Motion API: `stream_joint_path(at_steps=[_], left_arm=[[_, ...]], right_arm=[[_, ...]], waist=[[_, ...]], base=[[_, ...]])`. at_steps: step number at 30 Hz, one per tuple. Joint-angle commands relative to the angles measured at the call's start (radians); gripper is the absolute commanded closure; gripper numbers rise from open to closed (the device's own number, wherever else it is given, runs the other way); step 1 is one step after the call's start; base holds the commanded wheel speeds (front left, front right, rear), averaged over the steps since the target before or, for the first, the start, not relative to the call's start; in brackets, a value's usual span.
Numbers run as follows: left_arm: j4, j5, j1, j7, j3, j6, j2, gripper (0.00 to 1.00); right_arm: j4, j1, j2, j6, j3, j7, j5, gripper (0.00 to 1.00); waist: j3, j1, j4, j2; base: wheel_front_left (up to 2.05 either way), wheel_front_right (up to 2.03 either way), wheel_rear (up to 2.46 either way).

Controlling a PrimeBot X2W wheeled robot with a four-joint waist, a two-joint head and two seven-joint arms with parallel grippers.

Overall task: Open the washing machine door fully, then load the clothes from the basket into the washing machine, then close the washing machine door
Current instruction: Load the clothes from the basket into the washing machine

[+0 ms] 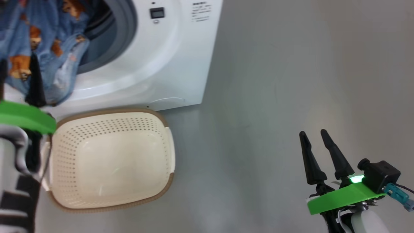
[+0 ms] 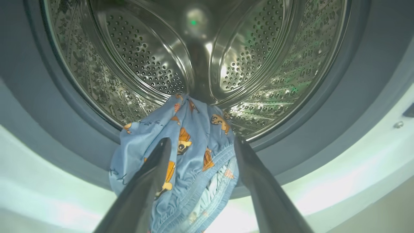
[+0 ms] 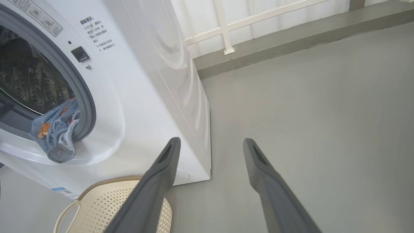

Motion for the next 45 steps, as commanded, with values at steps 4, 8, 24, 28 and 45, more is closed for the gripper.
stream_joint_path(at_steps=[4, 8, 24, 28, 45], left_arm=[[-0.091, 0.031, 0.107, -0.005, 0.059, -0.001, 0.016, 0.00], [-0.128, 0.041, 0.170, -0.005, 0.070, -0.001, 0.003, 0.00], [-0.335, 0.069, 0.463, -0.005, 0.157, -0.001, -0.032, 0.00], [-0.382, 0.074, 0.523, -0.005, 0.173, -0.001, -0.040, 0.00], [-0.503, 0.099, 0.682, -0.005, 0.245, -0.001, -0.093, 0.00]], right_arm=[[-0.021, 0.003, -0.015, 0.002, 0.003, -0.008, -0.014, 0.00], [-0.021, 0.007, -0.020, 0.002, -0.008, -0.008, -0.015, 0.00], [-0.017, 0.037, -0.052, 0.002, -0.034, -0.008, -0.014, 0.00], [-0.016, 0.045, -0.058, 0.002, -0.039, -0.008, -0.013, 0.00], [-0.016, 0.063, -0.069, 0.002, -0.045, -0.008, -0.008, 0.00]], waist=[[-0.020, 0.0000, 0.046, 0.0000], [-0.027, 0.0000, 0.063, 0.0000], [-0.079, 0.0000, 0.122, 0.0000], [-0.089, 0.0000, 0.131, 0.0000], [-0.117, 0.0000, 0.150, 0.0000]], base=[[0.00, 0.00, 0.00], [0.00, 0.00, 0.00], [0.00, 0.00, 0.00], [0.00, 0.00, 0.00], [0.00, 0.00, 0.00]])
